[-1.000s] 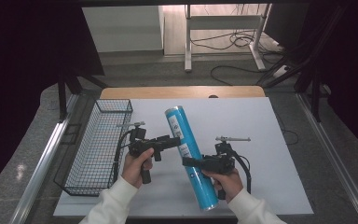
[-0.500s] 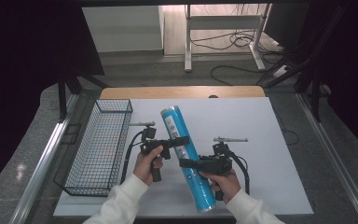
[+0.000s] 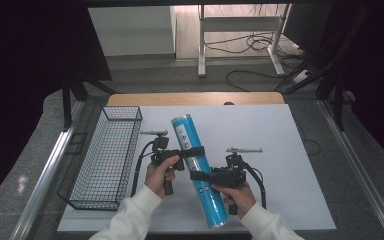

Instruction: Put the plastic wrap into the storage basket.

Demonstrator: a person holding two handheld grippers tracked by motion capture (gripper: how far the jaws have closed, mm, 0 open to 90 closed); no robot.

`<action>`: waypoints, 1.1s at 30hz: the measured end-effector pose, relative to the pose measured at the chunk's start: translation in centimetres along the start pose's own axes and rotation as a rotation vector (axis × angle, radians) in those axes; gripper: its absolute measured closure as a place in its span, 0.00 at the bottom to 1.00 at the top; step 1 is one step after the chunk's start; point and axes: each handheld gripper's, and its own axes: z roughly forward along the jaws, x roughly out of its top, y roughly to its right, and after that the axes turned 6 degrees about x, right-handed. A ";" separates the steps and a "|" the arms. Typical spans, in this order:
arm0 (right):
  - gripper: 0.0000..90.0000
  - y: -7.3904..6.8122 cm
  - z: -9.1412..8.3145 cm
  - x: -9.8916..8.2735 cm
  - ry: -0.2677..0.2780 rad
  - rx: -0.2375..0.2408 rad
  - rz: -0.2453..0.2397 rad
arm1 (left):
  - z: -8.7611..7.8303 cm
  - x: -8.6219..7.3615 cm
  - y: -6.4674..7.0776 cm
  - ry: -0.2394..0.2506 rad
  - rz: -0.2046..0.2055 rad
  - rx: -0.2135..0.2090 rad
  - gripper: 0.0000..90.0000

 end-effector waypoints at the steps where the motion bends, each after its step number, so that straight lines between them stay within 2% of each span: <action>1: 0.34 0.1 0.1 0.0 0.001 0.005 -0.001 | 0.0 0.0 0.2 -0.001 0.005 0.009 0.33; 2: 0.30 0.1 0.3 0.0 0.003 0.014 0.007 | 0.0 0.1 0.3 -0.001 0.007 0.016 0.34; 3: 0.30 0.1 0.3 0.0 0.003 0.014 0.007 | -0.1 0.2 0.4 -0.004 0.017 0.022 0.34; 7: 0.22 -0.2 0.3 0.1 0.014 0.001 -0.026 | -0.3 0.5 0.9 -0.010 0.026 0.024 0.34; 13: 0.10 -1.0 -1.0 0.6 0.049 -0.027 -0.063 | -1.7 1.3 1.2 0.014 0.057 0.052 0.35; 15: 0.09 -1.2 -1.6 0.9 0.070 -0.040 -0.077 | -2.3 1.6 1.1 0.020 0.052 0.053 0.35; 22: 0.09 -1.6 -3.9 1.7 0.113 -0.044 -0.097 | -4.7 2.6 1.6 0.033 0.058 0.076 0.35; 24: 0.10 -1.4 -4.9 1.7 0.127 -0.057 -0.103 | -5.7 3.0 1.7 0.037 0.064 0.088 0.35; 27: 0.10 -0.9 -6.4 1.5 0.144 -0.077 -0.093 | -6.9 3.4 1.8 0.044 0.063 0.104 0.35; 33: 0.10 0.1 -8.8 1.0 0.169 -0.131 -0.075 | -10.3 4.7 2.5 0.062 0.088 0.156 0.35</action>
